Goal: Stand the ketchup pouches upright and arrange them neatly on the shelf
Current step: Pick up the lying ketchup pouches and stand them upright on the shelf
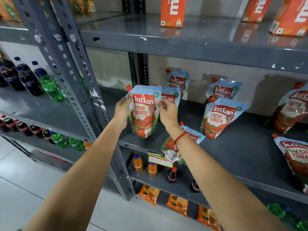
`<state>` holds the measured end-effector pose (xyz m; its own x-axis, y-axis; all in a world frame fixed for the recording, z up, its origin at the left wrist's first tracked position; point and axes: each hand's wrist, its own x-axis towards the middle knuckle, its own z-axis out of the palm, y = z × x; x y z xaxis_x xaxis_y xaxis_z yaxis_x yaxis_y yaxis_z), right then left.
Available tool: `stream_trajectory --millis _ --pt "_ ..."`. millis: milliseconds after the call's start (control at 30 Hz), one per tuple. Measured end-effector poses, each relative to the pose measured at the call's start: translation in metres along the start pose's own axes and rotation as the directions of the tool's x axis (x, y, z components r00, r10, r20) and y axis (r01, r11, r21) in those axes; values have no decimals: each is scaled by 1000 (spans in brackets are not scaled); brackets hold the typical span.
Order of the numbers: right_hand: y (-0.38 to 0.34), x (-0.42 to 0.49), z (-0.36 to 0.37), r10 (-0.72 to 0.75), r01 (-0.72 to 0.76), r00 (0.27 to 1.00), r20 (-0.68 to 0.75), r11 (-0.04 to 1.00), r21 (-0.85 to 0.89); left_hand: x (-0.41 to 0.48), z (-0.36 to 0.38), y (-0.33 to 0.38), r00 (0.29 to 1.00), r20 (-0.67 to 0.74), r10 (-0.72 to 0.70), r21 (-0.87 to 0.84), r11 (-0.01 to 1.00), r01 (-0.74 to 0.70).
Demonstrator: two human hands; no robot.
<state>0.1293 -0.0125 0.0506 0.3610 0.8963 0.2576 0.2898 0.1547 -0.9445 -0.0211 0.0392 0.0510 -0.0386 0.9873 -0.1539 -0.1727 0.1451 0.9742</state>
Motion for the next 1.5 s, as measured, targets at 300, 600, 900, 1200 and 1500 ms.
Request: stream_trajectory --millis 300,600,900,1200,1500 --pt "34 -21 -10 11 -16 998 -61 995 -94 32 -7 -72 998 -9 -59 100 993 60" --pt "52 -47 -48 113 -120 975 -193 992 -26 -97 34 -73 899 -282 335 270 927 -261" --pt "106 -69 -101 469 -574 757 -455 810 -120 -88 94 -103 964 265 -28 691 703 -170" --pt "88 -52 -105 812 -617 581 -54 482 623 -51 112 -100 855 152 -497 509 780 363" --pt "72 -66 -111 692 -615 721 -19 653 442 -71 121 -84 891 295 -346 349 907 236"
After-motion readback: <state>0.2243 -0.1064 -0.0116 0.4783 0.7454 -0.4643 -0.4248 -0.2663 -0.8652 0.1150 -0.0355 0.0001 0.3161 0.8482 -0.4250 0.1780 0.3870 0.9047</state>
